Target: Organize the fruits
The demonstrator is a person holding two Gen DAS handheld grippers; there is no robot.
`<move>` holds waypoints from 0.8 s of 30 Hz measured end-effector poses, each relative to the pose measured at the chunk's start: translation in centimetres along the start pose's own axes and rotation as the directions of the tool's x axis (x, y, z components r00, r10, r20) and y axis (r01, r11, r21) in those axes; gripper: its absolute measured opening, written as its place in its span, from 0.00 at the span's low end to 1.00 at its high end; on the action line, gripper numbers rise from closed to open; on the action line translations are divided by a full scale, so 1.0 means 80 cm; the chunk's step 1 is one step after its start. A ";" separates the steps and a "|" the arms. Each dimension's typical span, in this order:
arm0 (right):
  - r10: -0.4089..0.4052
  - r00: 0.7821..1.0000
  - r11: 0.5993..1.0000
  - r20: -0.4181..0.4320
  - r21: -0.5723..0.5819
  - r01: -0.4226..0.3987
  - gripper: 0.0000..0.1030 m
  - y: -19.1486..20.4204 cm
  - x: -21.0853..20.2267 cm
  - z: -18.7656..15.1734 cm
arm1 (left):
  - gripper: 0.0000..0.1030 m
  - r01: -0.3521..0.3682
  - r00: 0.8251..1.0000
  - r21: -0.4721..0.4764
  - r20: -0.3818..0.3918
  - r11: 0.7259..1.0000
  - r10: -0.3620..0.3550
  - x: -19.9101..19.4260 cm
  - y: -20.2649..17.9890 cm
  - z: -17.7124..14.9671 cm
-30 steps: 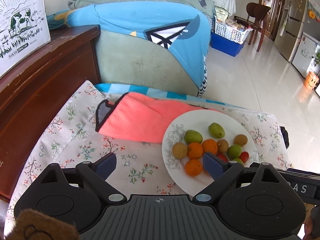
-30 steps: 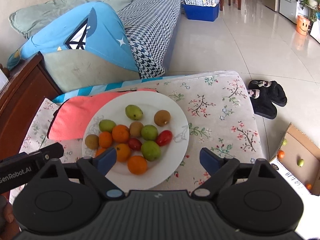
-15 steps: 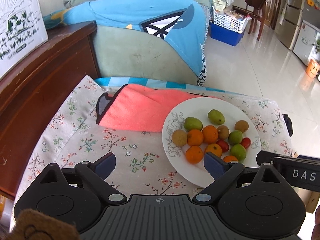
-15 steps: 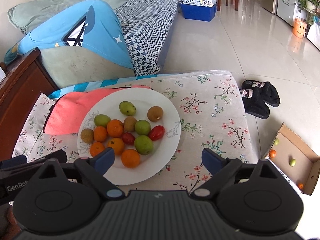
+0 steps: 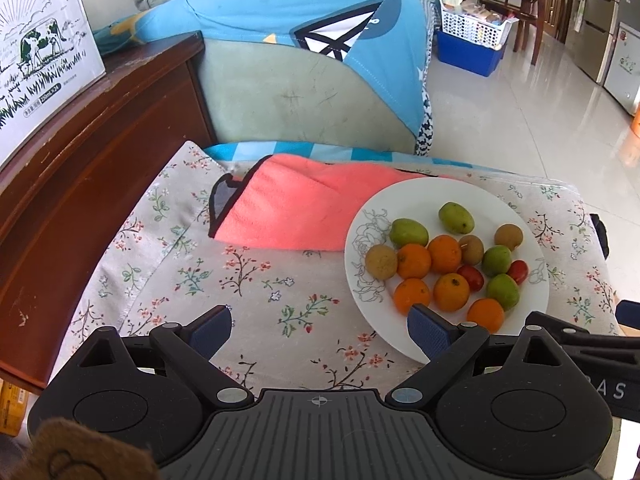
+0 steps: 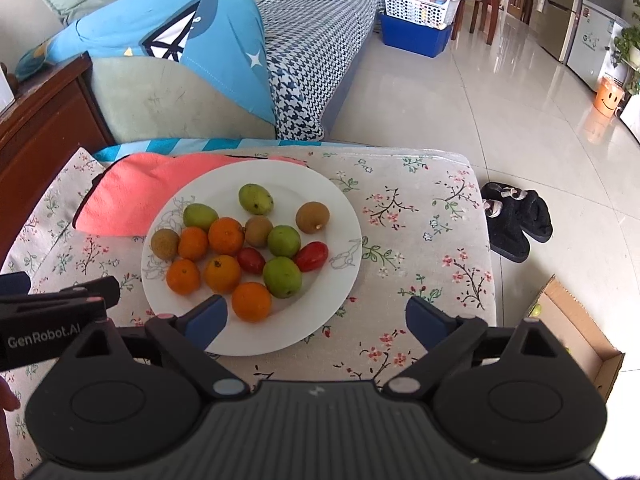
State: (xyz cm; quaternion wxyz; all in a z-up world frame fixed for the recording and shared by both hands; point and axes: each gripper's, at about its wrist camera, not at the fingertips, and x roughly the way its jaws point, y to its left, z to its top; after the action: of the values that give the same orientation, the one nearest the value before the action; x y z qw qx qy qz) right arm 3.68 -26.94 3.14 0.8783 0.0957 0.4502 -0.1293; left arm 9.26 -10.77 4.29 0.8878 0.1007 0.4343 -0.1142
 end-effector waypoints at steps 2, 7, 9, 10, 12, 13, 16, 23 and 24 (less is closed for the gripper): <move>-0.003 1.000 1.000 -0.003 -0.001 0.003 0.93 0.000 0.001 0.000 | 0.93 -0.004 1.000 0.001 0.000 1.000 0.004 0.000 -0.001 0.000; -0.012 1.000 1.000 -0.018 0.001 0.012 0.94 -0.002 0.006 -0.001 | 0.93 -0.014 1.000 0.014 -0.009 1.000 0.014 0.004 -0.006 0.000; -0.016 1.000 1.000 -0.024 0.001 0.016 0.94 -0.002 0.008 -0.001 | 0.93 -0.014 1.000 0.014 -0.017 1.000 0.014 0.006 -0.007 0.001; -0.018 1.000 1.000 -0.025 0.001 0.018 0.94 -0.002 0.009 -0.001 | 0.93 -0.013 1.000 0.013 -0.019 1.000 0.013 0.007 -0.007 0.001; -0.021 0.999 1.000 -0.027 0.001 0.021 0.94 -0.003 0.009 -0.001 | 0.93 -0.013 1.000 0.013 -0.022 1.000 0.014 0.008 -0.007 0.001; -0.022 0.999 1.000 -0.028 0.001 0.022 0.94 -0.003 0.010 -0.001 | 0.93 -0.014 1.000 0.014 -0.023 1.000 0.014 0.008 -0.008 0.001; -0.024 0.999 1.000 -0.033 0.006 0.024 0.94 -0.004 0.011 0.000 | 0.93 -0.018 1.000 0.017 -0.026 1.000 0.018 0.010 -0.009 0.002; -0.026 0.998 0.999 -0.051 0.023 0.027 0.94 -0.006 0.015 0.000 | 0.93 -0.032 0.999 0.028 -0.029 0.999 0.033 0.011 -0.013 0.004; -0.027 0.998 0.999 -0.052 0.023 0.028 0.94 -0.007 0.016 0.000 | 0.93 -0.033 0.999 0.029 -0.030 0.999 0.034 0.012 -0.013 0.004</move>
State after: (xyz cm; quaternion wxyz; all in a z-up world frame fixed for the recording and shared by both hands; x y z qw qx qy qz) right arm 4.19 -27.61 2.06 0.8633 0.1033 0.4724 -0.1442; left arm 9.74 -12.00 3.64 0.8813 0.1225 0.4444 -0.1039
